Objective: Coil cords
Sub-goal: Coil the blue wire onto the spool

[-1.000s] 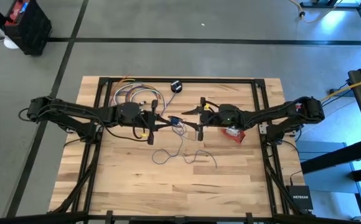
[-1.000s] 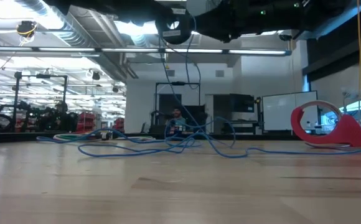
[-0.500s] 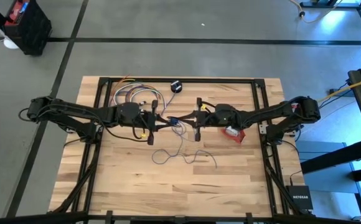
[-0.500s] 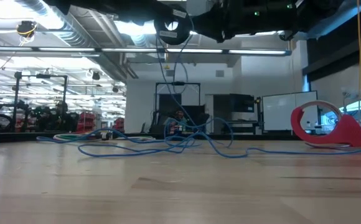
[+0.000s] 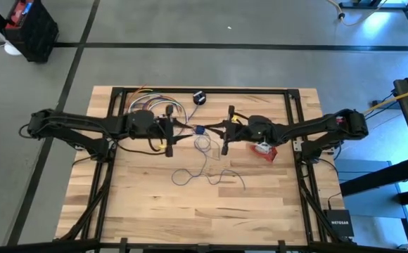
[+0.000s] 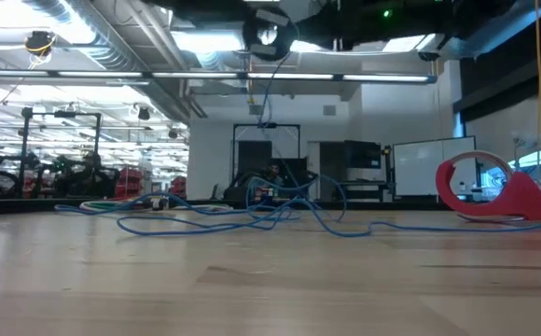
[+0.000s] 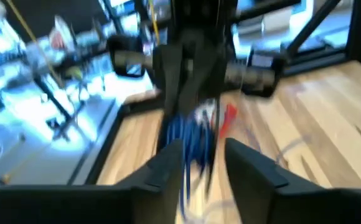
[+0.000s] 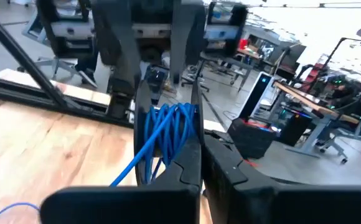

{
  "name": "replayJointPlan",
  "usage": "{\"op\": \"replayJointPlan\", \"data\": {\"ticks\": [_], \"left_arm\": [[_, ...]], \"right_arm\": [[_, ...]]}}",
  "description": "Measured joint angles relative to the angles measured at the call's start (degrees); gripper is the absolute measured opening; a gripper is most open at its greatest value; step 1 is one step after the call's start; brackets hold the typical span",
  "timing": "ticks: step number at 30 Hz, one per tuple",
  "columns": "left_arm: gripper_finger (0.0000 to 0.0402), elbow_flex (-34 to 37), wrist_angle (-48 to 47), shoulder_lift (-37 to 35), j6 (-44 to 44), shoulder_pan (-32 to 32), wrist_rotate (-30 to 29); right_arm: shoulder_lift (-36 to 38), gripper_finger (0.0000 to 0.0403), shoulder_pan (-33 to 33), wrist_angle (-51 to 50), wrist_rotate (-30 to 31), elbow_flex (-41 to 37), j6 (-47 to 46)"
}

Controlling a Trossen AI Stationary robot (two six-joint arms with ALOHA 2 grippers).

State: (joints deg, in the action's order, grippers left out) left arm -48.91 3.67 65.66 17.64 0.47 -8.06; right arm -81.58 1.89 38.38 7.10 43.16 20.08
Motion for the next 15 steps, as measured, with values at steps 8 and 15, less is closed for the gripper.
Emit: {"op": "replayJointPlan", "data": {"ticks": [8, 15], "left_arm": [[0.0163, 0.61, -5.19, -3.5, -3.49, 0.75, -1.35], [0.0164, 6.17, 11.06, 2.39, -0.49, 2.81, -1.21]], "right_arm": [[7.16, 0.0007, -0.02, -2.49, 2.88, -0.02, -0.2], [7.71, 0.0008, -0.02, -3.09, 2.92, -0.04, -2.16]]}}
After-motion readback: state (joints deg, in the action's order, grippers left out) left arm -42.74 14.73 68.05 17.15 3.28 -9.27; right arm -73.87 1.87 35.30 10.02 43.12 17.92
